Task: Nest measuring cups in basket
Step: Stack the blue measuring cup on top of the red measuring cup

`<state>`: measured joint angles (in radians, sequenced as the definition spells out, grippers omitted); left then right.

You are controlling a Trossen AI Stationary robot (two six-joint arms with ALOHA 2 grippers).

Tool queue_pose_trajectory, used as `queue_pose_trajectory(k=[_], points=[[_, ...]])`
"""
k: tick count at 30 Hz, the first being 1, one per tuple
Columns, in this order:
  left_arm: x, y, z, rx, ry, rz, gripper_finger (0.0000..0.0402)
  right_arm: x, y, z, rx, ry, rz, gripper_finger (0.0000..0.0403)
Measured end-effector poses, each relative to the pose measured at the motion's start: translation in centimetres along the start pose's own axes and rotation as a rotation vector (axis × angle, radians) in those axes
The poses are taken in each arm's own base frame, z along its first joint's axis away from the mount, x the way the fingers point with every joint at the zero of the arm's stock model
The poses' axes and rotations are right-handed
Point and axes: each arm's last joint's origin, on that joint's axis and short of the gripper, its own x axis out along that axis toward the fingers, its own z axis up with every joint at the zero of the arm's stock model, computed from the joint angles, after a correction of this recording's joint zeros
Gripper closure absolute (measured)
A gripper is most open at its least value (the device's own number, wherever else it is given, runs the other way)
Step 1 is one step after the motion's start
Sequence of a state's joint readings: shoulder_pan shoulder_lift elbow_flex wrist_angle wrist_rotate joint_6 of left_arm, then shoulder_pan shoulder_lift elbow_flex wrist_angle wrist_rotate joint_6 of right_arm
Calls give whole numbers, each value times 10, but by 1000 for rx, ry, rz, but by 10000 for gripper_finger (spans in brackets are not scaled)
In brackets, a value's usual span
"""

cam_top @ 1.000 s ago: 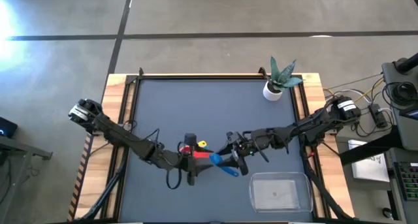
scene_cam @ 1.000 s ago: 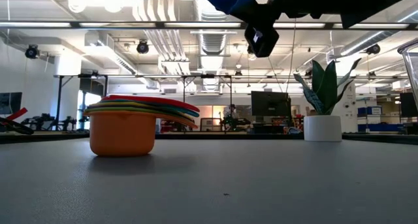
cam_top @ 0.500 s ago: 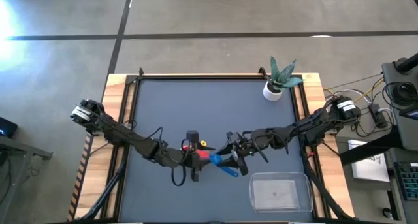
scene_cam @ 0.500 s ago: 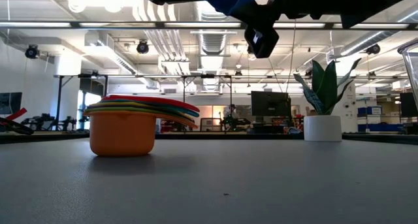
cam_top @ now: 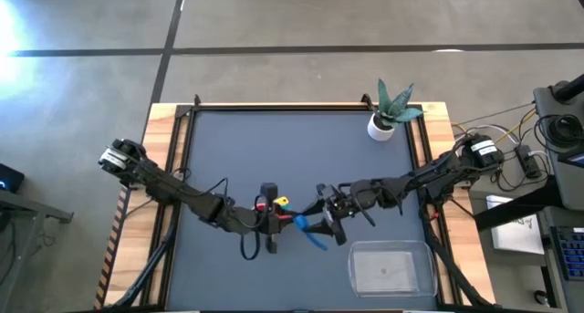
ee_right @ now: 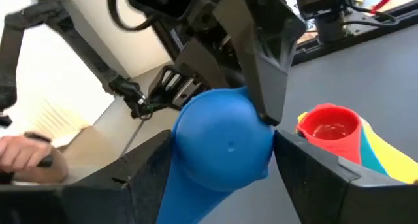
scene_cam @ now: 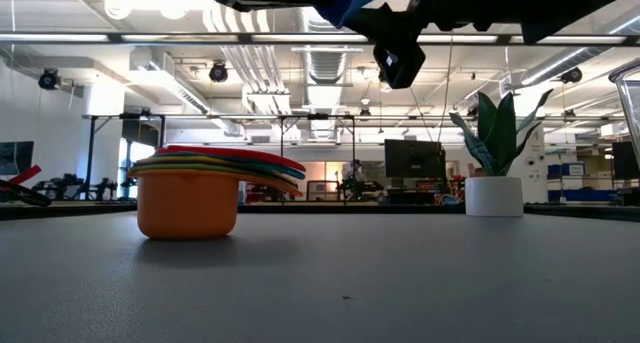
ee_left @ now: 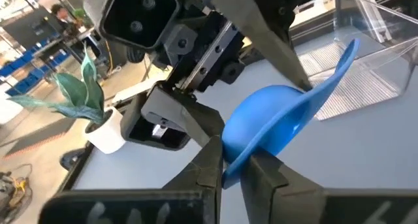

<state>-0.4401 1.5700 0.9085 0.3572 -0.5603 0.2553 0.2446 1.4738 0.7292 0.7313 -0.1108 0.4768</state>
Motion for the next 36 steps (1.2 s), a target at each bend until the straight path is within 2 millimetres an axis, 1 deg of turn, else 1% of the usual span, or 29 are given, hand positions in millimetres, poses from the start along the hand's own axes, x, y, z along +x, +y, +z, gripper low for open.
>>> queue_pose_trajectory(k=[3, 5, 9, 11, 15, 19, 23, 25, 27, 29, 32, 36], points=[[0, -1, -3, -18, 23, -7, 389, -1, 0, 0, -21, 7, -14, 130], [0, -1, -4, -33, 44, 6, 389, -2, -2, 3, -23, 19, -64, 120], [-2, -1, -11, -73, 109, 39, 389, -2, -7, 9, -34, 62, -133, 108], [-4, 0, -12, -116, 135, 43, 389, -2, -7, 12, -34, 76, -144, 107], [-9, 4, -9, -224, 244, 72, 389, 0, -4, 23, -67, 89, -176, 108], [-15, 4, -6, -330, 341, 113, 389, 4, -1, 33, -116, 146, -249, 108], [-20, 4, -8, -501, 398, 142, 389, 5, 2, 47, -174, 214, -431, 108], [-24, 5, -7, -549, 401, 149, 389, 5, 2, 53, -204, 256, -523, 108], [-28, 8, -7, -589, 411, 161, 386, 4, 4, 58, -225, 286, -575, 109], [-32, 10, -10, -608, 425, 174, 385, 6, 7, 62, -241, 300, -591, 111], [-36, 12, -11, -599, 422, 169, 385, 12, 15, 60, -311, 309, -601, 116], [-39, 20, -11, -610, 413, 182, 386, 24, 30, 43, -464, 358, -609, 124]])
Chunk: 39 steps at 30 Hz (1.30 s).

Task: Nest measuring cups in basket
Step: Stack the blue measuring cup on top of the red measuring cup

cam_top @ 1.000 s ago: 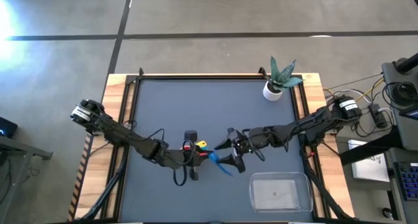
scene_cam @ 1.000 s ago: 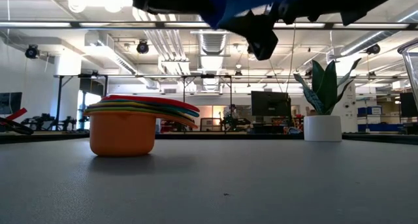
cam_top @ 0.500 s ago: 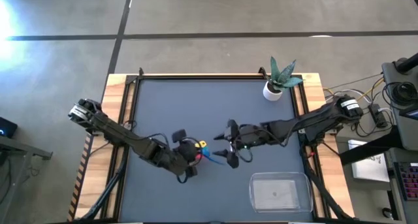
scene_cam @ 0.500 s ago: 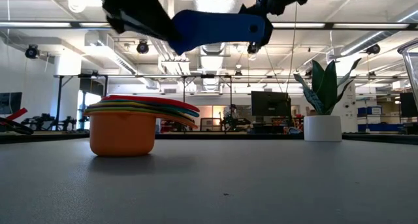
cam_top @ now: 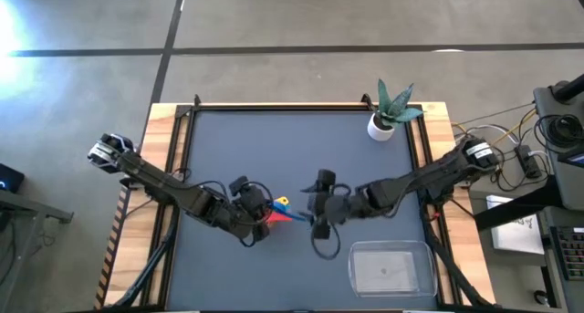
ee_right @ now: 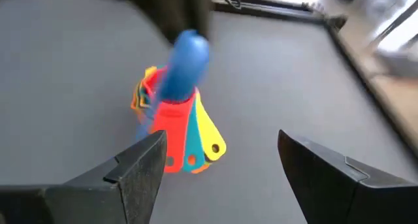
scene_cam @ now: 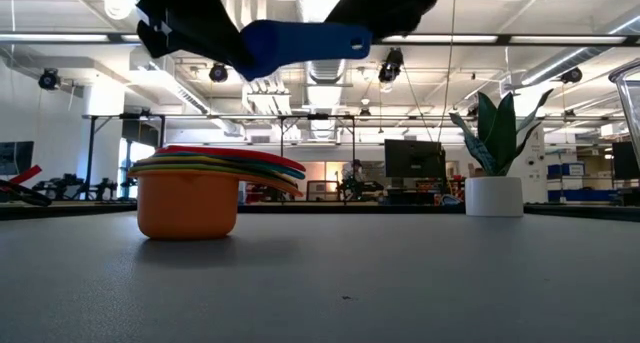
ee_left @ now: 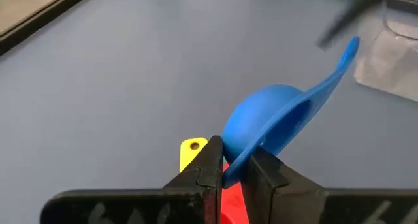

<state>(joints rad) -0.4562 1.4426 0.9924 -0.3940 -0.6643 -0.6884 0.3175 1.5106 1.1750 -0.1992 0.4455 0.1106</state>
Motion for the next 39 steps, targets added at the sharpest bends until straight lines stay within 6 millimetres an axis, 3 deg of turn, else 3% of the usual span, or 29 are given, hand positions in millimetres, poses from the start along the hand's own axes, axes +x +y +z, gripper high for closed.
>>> queue_pose_trajectory(k=[9, 13, 19, 30, 39], points=[[13, 18, 7, -47, 31, 68, 386, 12, 60, -12, -365, 6, -382, 137], [19, 24, 13, -67, 22, 90, 386, 28, 73, -13, -335, -11, -586, 137], [21, 26, 16, -57, 8, 91, 386, 54, 90, -17, -411, 43, -611, 131], [21, 25, 17, -68, 7, 83, 386, 70, 66, -21, -414, 187, -710, 141], [21, 25, 17, -87, 5, 80, 386, 71, 65, -22, -445, 204, -708, 235]])
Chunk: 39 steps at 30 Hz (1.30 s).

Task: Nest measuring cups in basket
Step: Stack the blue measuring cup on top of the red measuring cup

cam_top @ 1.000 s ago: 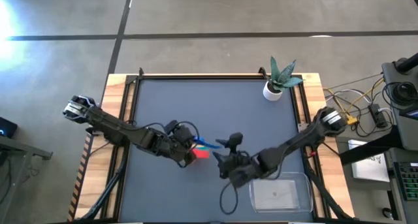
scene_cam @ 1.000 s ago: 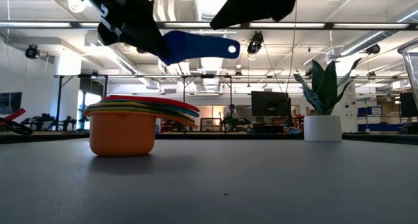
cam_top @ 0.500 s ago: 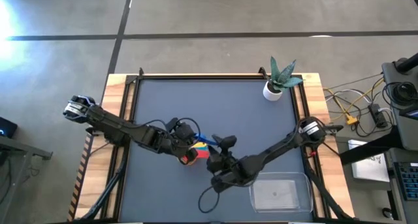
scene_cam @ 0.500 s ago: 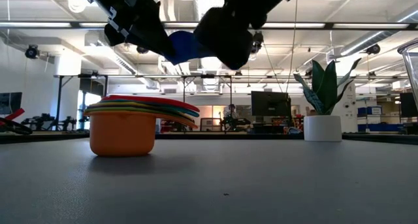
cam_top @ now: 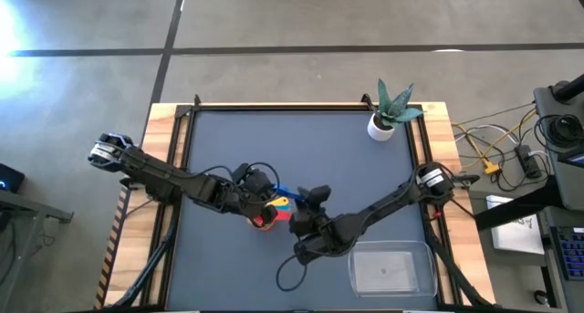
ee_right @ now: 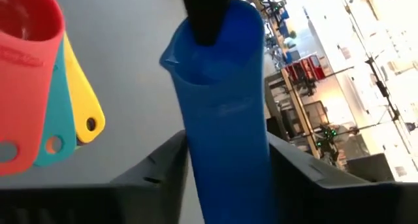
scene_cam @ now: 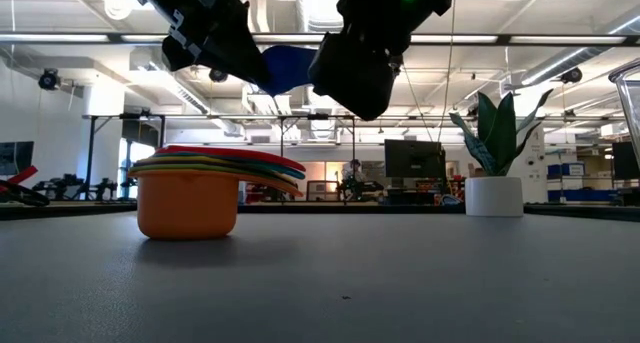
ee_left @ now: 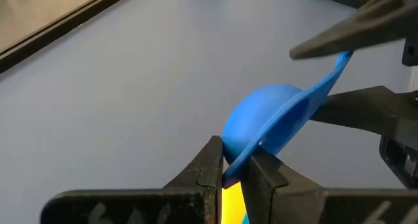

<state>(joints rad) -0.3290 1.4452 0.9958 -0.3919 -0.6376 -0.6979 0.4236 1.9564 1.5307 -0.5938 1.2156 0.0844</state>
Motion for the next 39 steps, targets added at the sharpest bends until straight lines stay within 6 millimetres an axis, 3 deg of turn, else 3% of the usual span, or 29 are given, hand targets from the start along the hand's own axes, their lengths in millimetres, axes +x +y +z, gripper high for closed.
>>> queue_pose_trajectory(k=[6, 16, 23, 27, 32, 39], points=[[0, 0, 0, 20, 1, 0, 384, 0, 1, -1, -39, 4, 20, 307], [0, -2, -2, 39, 31, -38, 345, 0, 2, 0, -19, 0, 27, 339], [0, -2, -2, 61, 28, -35, 334, -1, 2, 0, -11, 8, 116, 391], [0, -2, -2, 85, 25, -31, 342, -3, -2, 2, 23, 9, 187, 394], [0, -2, -2, 103, 31, -41, 392, -7, -12, 4, 81, 8, 228, 394], [-1, -3, -3, 56, 42, -57, 401, -13, -27, 4, 26, 5, 187, 385]])
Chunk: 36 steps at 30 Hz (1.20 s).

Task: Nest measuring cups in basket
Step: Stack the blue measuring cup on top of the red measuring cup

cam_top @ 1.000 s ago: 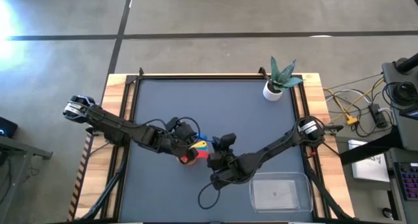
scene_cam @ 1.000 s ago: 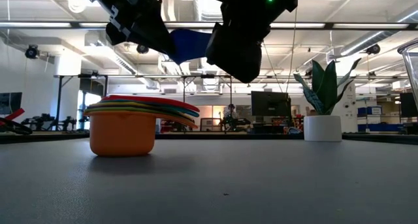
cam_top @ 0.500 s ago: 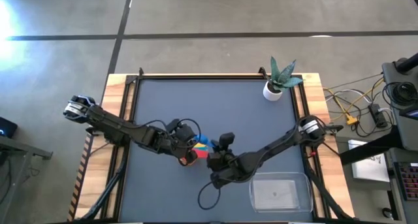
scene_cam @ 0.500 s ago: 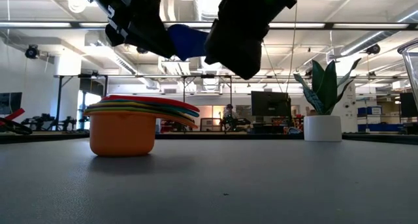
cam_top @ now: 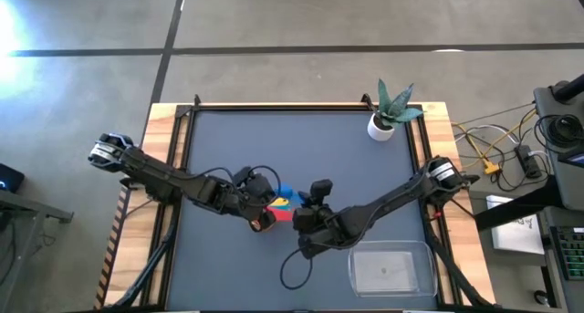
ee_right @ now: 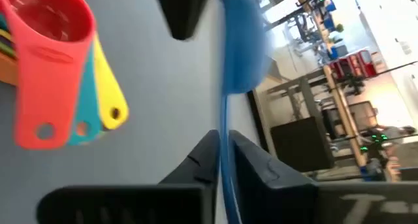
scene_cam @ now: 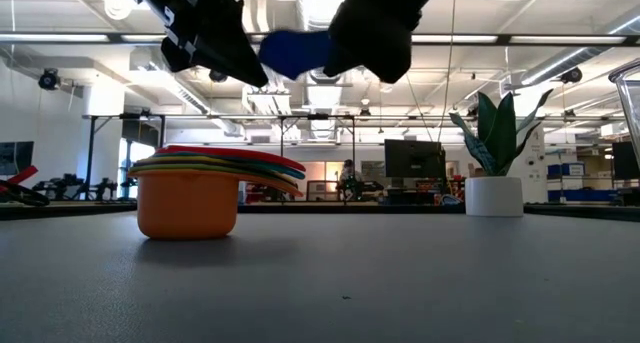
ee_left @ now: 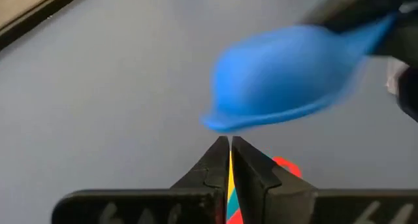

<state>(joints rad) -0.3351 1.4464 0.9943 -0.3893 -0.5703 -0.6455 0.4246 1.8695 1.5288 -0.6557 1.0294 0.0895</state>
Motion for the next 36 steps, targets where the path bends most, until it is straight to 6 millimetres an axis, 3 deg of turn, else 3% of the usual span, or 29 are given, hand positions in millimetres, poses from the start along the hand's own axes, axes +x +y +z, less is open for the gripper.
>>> queue_pose_trajectory(k=[9, 20, 27, 36], points=[[0, 0, 0, -7, -1, 0, 401, -3, -3, -4, -2, 24, 8, 308], [0, 0, 0, 26, -4, 4, 401, 1, -5, -10, 30, 81, 42, 387], [0, 0, 0, 34, -4, 4, 401, 27, -14, -17, 117, 210, 253, 360], [0, 0, 0, 56, -1, 1, 401, 79, -17, -48, 178, 305, 474, 293]])
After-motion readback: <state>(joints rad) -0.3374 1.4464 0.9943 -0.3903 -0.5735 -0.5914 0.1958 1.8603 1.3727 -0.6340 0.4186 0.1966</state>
